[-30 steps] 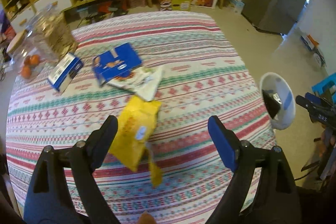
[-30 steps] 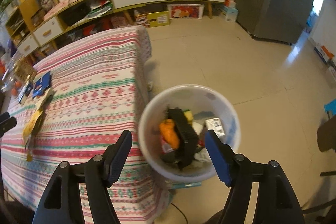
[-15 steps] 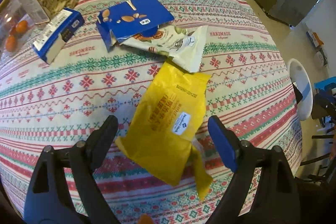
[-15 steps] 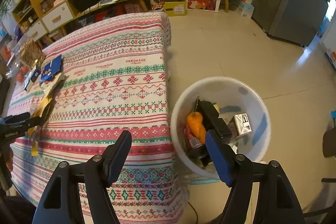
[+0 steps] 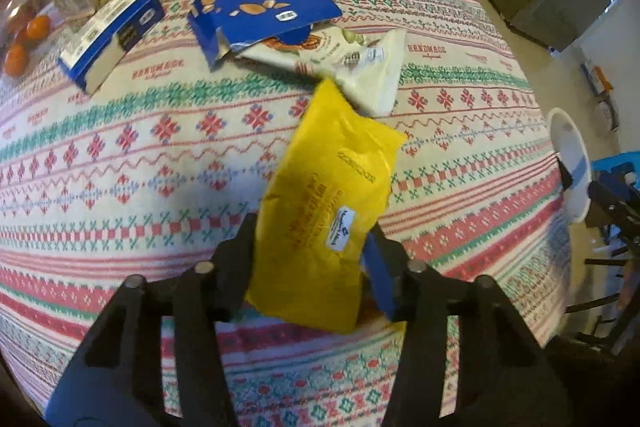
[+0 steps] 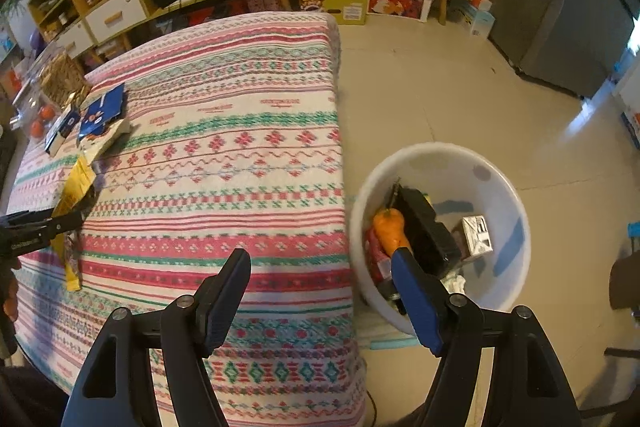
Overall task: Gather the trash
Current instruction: 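Grasp the yellow snack bag with the left tool and lift it, then grasp white snack packet with right tool while left holds yellow bag, then carry white packet into bin with right tool while left holds yellow bag, then drop yellow bag into white bin from left tool while right opens over bin, then move both tools back over the table toward the blue boxes, then grasp blue box with left tool while right grasps blue snack box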
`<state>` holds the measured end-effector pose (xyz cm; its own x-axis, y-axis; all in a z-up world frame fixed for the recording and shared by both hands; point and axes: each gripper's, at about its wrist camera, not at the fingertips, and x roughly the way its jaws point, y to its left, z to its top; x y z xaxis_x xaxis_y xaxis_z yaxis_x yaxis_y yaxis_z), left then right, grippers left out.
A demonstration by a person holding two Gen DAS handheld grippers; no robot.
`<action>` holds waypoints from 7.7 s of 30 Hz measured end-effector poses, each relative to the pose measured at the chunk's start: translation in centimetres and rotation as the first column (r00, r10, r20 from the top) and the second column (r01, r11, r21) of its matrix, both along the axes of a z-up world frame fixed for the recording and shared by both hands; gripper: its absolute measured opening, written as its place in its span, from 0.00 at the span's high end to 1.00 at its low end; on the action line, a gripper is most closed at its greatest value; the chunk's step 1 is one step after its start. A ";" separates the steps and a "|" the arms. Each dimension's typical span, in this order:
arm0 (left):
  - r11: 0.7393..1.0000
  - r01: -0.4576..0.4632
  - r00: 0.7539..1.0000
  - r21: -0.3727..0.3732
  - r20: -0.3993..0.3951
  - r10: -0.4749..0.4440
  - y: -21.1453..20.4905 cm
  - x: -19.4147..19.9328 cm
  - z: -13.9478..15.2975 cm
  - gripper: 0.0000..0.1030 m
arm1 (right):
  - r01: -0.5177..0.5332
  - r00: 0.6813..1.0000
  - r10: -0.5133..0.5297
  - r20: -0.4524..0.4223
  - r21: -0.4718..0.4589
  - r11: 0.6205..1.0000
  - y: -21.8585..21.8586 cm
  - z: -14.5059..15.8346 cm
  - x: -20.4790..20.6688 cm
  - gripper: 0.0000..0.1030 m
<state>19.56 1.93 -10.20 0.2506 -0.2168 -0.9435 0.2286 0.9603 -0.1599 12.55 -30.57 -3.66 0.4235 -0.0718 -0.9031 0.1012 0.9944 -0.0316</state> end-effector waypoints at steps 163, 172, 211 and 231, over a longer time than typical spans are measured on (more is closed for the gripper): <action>1.000 -0.016 0.968 -0.026 0.249 0.022 -3.7 -3.3 7.8 0.02 | 0.105 0.986 -0.122 0.117 0.137 0.985 -3.7 4.3 -1.8 0.23; 0.973 -0.229 0.942 -0.012 0.251 0.224 4.7 -1.8 8.2 0.01 | 0.077 0.993 -0.090 0.077 0.154 0.985 1.7 1.7 1.9 0.22; 1.000 0.026 0.973 0.007 0.227 -0.027 13.1 13.5 -0.3 0.19 | -0.211 0.973 0.225 -0.044 0.213 0.954 20.1 -5.0 17.9 0.08; 0.992 -0.119 0.933 -0.040 0.338 0.125 17.1 6.7 3.0 0.33 | -0.263 0.961 0.272 -0.060 0.119 0.957 28.0 -8.7 21.4 0.00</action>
